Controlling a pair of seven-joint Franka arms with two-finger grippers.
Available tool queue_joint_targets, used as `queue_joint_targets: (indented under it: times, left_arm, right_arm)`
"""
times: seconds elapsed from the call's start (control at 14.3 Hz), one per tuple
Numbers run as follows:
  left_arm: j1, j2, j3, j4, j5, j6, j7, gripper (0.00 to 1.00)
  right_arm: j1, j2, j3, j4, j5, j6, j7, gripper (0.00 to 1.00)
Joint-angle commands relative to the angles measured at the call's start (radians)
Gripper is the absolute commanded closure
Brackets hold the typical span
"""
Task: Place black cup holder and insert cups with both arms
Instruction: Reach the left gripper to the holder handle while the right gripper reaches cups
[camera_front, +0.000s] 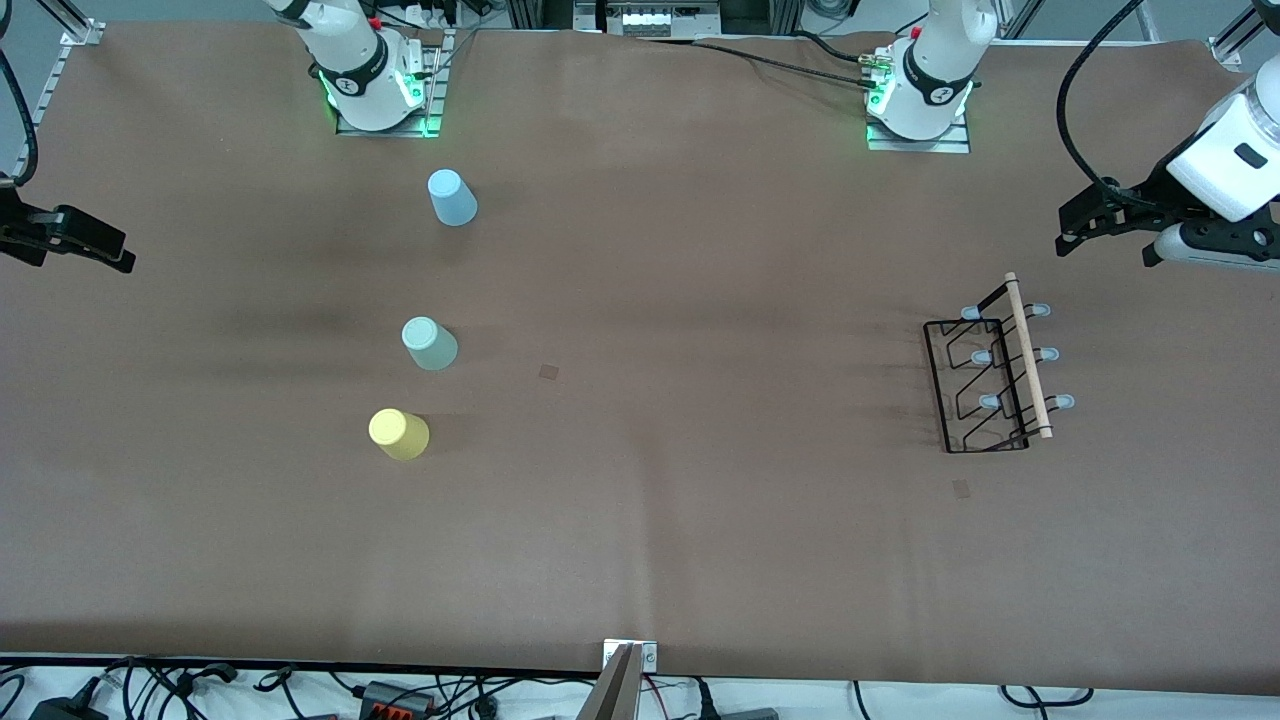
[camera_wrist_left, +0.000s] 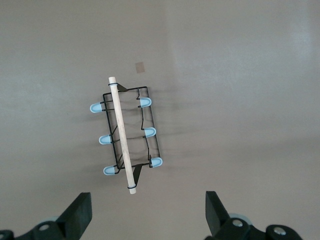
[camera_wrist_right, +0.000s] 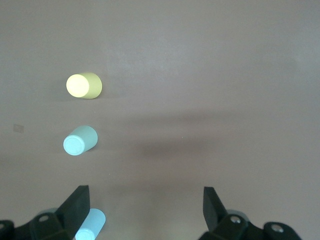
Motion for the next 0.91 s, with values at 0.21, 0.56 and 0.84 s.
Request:
queue_joint_targets:
  times: [0.21,0.56,0.84]
  left_arm:
    - [-0.006,0.011,0.003,0.027,0.02,-0.022,0.015,0.0]
    - [-0.003,0.018,0.003,0.021,0.02,-0.091,0.003,0.0]
    - [0.002,0.08,0.015,0.032,0.017,-0.27,0.006,0.0]
  right_arm:
    - [0.001,0.002,0.0,0.017,0.03,-0.007,-0.007,0.0]
    - [-0.006,0.074,-0.001,0.015,0.117,-0.018,-0.02,0.0]
    - [-0.002,0.169,-0.001,0.014,0.108,-0.022,-0.04,0.0]
